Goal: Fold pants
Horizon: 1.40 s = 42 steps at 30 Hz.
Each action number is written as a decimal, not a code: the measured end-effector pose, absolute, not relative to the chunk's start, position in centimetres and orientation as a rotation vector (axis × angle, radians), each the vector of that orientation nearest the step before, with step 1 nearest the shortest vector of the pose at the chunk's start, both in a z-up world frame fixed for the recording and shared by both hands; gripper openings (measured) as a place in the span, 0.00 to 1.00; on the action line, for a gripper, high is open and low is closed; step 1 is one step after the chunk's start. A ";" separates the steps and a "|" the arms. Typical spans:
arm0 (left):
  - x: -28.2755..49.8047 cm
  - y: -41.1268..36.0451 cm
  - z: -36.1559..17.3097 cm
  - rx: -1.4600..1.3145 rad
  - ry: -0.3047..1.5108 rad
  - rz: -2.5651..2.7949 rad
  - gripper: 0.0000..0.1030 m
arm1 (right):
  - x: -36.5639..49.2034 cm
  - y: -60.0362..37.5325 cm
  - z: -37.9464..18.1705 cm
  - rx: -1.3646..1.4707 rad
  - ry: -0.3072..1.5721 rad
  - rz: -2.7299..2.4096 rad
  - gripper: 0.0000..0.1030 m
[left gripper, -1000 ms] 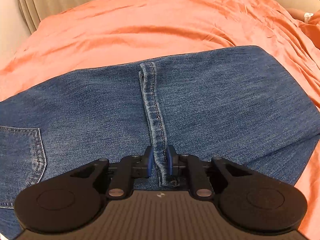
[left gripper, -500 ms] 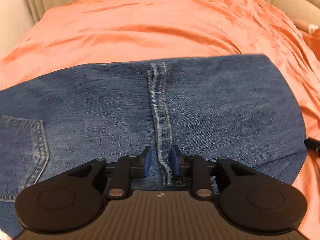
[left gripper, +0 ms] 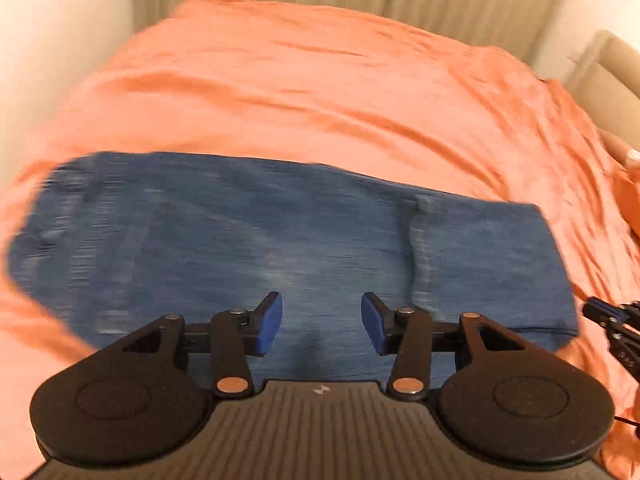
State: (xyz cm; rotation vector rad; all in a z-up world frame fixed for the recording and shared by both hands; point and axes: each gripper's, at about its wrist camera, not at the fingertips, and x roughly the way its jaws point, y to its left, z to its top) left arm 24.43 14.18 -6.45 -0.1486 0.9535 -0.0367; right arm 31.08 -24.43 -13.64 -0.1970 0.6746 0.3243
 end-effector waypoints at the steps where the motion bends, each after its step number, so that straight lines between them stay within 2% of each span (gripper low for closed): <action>1: 24.2 15.6 -6.1 -0.161 0.952 -0.008 0.53 | 31.5 -23.8 -13.3 -0.209 0.680 0.351 0.04; 4: 23.4 20.5 -5.4 -0.237 0.930 0.080 0.57 | 32.7 -21.7 -12.5 -0.276 0.675 0.420 0.10; 9: 20.8 28.5 -6.2 -0.428 0.844 0.224 0.57 | 34.4 -17.8 -12.1 -0.332 0.699 0.567 0.10; 14: 19.3 33.9 -9.9 -0.653 0.799 0.282 0.57 | 36.4 -14.6 -12.7 -0.420 0.723 0.644 0.17; 22: 20.6 37.9 -16.8 -1.019 0.711 0.240 0.60 | 39.8 -10.9 -13.7 -0.511 0.750 0.705 0.17; 24: 21.4 38.2 -17.8 -1.043 0.689 0.232 0.62 | 40.6 -10.3 -13.6 -0.529 0.752 0.737 0.19; 26: 22.3 38.4 -18.4 -1.039 0.677 0.222 0.66 | 41.4 -9.6 -13.8 -0.568 0.759 0.779 0.27; 27: 22.7 38.5 -18.6 -1.037 0.675 0.220 0.67 | 41.9 -9.2 -13.9 -0.597 0.762 0.803 0.36; 28: 23.2 38.4 -18.7 -1.037 0.674 0.217 0.68 | 42.3 -8.8 -14.2 -0.632 0.764 0.826 0.38; 37: 25.1 38.4 -19.6 -0.963 0.635 0.203 0.72 | 47.1 -5.9 -16.0 -0.744 0.775 0.965 0.41; 40: 25.3 38.3 -19.6 -0.935 0.626 0.204 0.68 | 48.6 -5.0 -17.3 -0.738 0.839 0.957 0.41; 41: 25.3 38.3 -19.5 -0.926 0.625 0.203 0.63 | 48.9 -4.8 -17.7 -0.732 0.855 0.957 0.41; 42: 25.5 38.3 -19.4 -0.917 0.628 0.201 0.62 | 49.2 -4.6 -18.1 -0.723 0.873 0.956 0.41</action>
